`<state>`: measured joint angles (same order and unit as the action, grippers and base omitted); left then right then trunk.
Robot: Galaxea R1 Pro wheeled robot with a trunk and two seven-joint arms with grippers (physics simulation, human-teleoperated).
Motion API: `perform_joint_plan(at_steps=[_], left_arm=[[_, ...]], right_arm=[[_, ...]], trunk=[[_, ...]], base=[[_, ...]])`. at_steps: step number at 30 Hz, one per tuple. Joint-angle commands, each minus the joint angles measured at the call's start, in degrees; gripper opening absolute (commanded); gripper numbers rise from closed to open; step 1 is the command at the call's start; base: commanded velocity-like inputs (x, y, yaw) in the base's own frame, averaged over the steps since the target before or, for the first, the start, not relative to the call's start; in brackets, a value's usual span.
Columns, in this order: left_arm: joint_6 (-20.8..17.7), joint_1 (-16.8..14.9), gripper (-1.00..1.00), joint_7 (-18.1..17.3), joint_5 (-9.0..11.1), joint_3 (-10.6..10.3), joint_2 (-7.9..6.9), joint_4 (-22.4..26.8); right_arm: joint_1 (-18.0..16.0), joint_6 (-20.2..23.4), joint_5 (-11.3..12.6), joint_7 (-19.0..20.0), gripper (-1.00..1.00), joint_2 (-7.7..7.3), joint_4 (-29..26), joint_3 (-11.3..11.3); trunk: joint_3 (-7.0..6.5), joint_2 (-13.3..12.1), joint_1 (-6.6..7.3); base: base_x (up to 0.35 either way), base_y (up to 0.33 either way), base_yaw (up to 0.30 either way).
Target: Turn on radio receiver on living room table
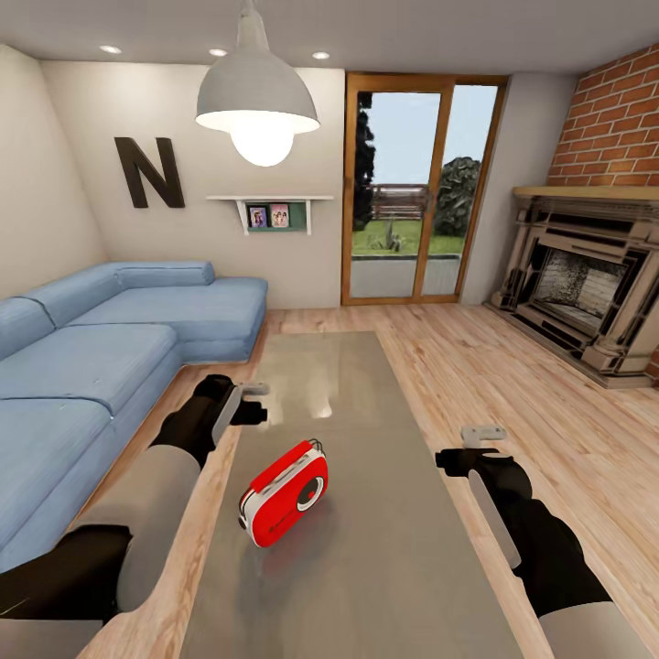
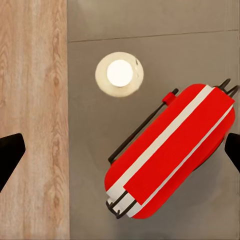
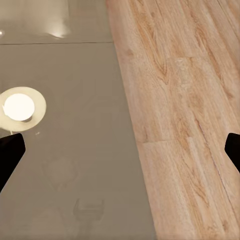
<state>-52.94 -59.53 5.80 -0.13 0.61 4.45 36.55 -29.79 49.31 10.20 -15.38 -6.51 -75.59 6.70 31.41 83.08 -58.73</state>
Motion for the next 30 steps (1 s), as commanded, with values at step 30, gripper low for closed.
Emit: perform_joint_plan(at_steps=[30], left_arm=[[-4.45, -0.05, 1.0, -0.53, 0.22, -5.86, 2.67, -0.23]], right_arm=[[0.0, 0.0, 0.08, 0.04, 1.0, 0.09, -0.49, 0.24]], trunk=[[0.0, 0.0, 0.0]], base=[[0.0, 0.0, 0.0]])
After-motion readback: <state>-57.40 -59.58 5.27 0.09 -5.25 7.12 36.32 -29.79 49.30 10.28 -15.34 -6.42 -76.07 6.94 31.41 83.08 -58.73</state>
